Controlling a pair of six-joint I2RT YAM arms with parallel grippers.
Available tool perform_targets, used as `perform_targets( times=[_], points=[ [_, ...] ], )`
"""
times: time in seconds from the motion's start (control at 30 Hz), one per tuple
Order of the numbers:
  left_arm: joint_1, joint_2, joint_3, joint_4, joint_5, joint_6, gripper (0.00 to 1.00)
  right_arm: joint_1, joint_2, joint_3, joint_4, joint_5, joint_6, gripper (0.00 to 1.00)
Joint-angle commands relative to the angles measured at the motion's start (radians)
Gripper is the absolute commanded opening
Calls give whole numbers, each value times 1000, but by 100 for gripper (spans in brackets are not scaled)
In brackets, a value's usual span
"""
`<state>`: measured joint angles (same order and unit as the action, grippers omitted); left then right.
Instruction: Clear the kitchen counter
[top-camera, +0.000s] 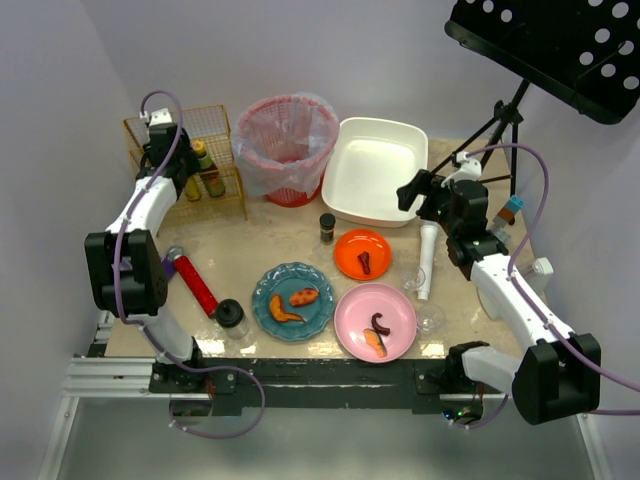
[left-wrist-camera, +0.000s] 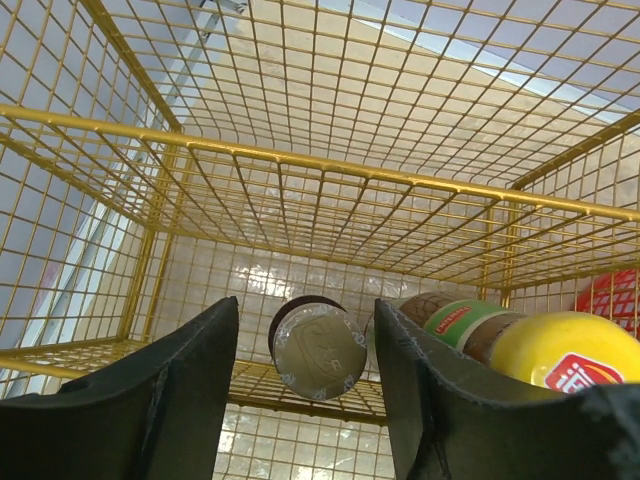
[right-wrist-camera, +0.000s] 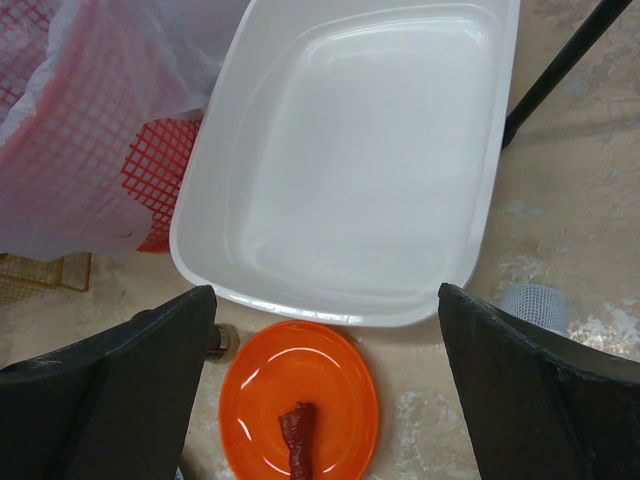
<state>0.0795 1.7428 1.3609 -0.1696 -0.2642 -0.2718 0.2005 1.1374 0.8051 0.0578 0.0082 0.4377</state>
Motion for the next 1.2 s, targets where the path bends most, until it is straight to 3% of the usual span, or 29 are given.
perform_targets(
  times=[0.0, 0.4, 0.7, 0.83, 1.0, 1.17],
  points=[
    [11, -45, 30, -24, 5, -12, 65, -3, -14, -3, 2, -5, 9, 98],
    [8, -247, -14, -171, 28, -36, 79, -3, -13, 2, -1, 3, -10, 98],
    [0, -501, -204, -372, 77, -211, 89, -3, 19, 12, 17, -5, -14, 98],
    [-70, -621, -301, -458, 105, -270, 100, -3, 36, 13, 33, -30, -10, 98],
    [-237, -706, -345, -603, 76, -348, 100, -3, 53, 11, 50, -63, 10, 97],
    [-253, -801, -399, -735, 80, -362, 100, -3, 32, -3, 48, -73, 21, 97]
  ],
)
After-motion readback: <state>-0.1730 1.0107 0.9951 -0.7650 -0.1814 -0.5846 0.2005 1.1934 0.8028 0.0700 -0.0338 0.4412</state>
